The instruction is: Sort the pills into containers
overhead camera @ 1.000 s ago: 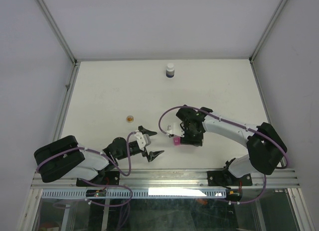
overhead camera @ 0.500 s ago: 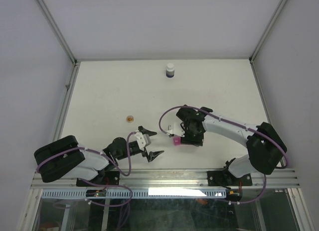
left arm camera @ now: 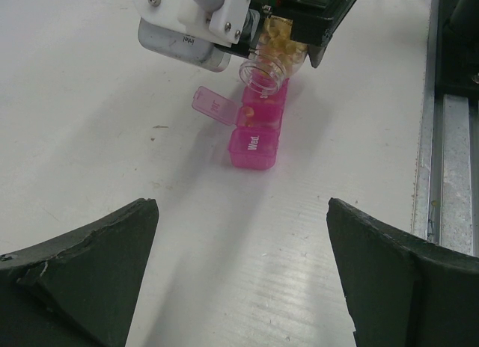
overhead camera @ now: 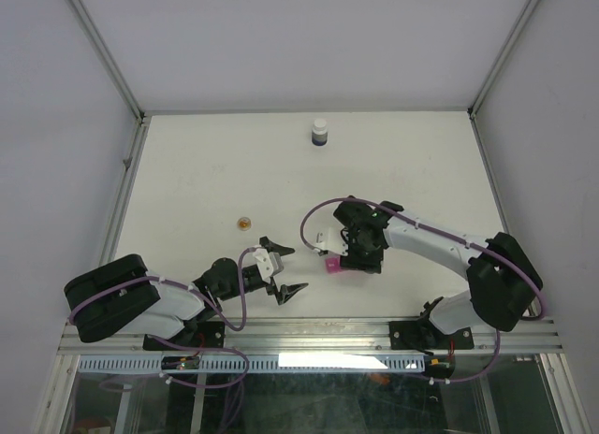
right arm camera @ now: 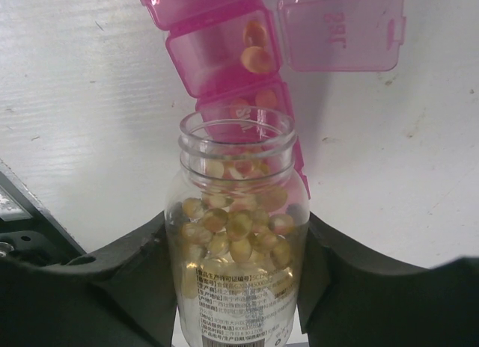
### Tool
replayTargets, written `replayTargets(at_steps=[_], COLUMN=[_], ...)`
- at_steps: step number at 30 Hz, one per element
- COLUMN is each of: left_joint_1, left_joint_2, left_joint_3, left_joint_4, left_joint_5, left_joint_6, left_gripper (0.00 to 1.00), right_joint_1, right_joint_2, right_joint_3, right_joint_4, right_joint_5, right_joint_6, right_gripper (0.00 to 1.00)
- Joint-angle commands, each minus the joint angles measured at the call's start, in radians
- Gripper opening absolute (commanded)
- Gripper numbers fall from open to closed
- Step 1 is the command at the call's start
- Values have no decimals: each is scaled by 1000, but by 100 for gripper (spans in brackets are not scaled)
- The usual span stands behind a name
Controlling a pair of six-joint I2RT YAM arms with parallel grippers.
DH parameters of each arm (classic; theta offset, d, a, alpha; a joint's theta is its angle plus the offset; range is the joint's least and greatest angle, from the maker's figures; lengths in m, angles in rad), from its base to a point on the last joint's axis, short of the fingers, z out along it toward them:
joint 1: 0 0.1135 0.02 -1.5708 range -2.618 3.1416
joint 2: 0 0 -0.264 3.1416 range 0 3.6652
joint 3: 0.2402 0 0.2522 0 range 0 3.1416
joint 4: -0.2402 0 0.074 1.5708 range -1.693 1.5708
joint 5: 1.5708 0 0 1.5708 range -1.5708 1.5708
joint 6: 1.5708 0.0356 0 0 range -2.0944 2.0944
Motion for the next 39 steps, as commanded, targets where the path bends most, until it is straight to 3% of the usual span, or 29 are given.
replayTargets(at_steps=[1, 13, 18, 21, 25, 30, 35, 39], left_joint_1=[-5, -6, -4, 10, 71, 151, 210, 250], left_joint_2=[-3, -4, -24, -63, -137, -227, -323, -355], left_joint_3=[-18, -15, -2, 39, 122, 212, 313, 406], left_joint_4=[75, 76, 95, 44, -130, -358, -660, -952], left_joint_5=[12, 15, 19, -2, -33, -45, -86, -201], left_joint_6=[-13, -16, -66, -174, -417, -617, -730, -733], left_gripper=[99, 99, 99, 99, 99, 99, 99, 97], right_joint_1=[-3, -2, -61, -132, -233, -291, -341, -397], right_joint_2=[-34, -50, -120, -169, -253, -296, -288, -301], right_joint_3=[-1, 8, 10, 16, 39, 65, 61, -9], right_joint_4=[34, 29, 78, 122, 199, 385, 625, 937], right_joint_5=[-5, -55, -227, -354, -542, -710, -927, -1066], right_joint_6=[-8, -1, 19, 24, 32, 145, 357, 617], right_gripper=[0, 0, 0, 0, 0, 0, 0, 0])
